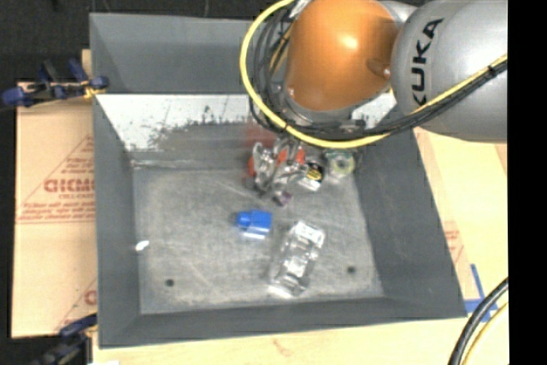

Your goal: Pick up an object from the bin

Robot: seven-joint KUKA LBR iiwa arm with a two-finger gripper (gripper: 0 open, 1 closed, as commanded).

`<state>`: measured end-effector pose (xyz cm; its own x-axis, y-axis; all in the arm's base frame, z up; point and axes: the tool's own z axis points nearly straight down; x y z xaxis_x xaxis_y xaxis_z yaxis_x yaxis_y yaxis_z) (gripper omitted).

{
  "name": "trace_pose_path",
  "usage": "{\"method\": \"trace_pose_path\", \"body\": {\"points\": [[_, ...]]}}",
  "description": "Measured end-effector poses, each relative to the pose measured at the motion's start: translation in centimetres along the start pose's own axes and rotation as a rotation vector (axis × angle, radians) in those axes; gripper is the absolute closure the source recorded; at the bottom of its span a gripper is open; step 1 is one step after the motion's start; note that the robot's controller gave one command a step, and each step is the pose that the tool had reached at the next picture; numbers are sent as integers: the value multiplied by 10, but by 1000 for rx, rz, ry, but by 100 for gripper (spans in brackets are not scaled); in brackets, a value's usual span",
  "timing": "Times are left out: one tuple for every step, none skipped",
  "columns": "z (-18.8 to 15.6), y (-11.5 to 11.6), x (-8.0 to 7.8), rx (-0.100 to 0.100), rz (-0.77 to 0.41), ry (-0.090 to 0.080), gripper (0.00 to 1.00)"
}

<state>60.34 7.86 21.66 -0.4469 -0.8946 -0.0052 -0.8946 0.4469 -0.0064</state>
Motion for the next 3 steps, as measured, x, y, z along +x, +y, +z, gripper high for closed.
{"method": "trace_pose_path", "body": {"points": [[49, 26, 11, -7, 277, 5, 100], [48, 25, 11, -5, 278, 2, 0], [141, 7, 23, -3, 339, -1, 0]]}}
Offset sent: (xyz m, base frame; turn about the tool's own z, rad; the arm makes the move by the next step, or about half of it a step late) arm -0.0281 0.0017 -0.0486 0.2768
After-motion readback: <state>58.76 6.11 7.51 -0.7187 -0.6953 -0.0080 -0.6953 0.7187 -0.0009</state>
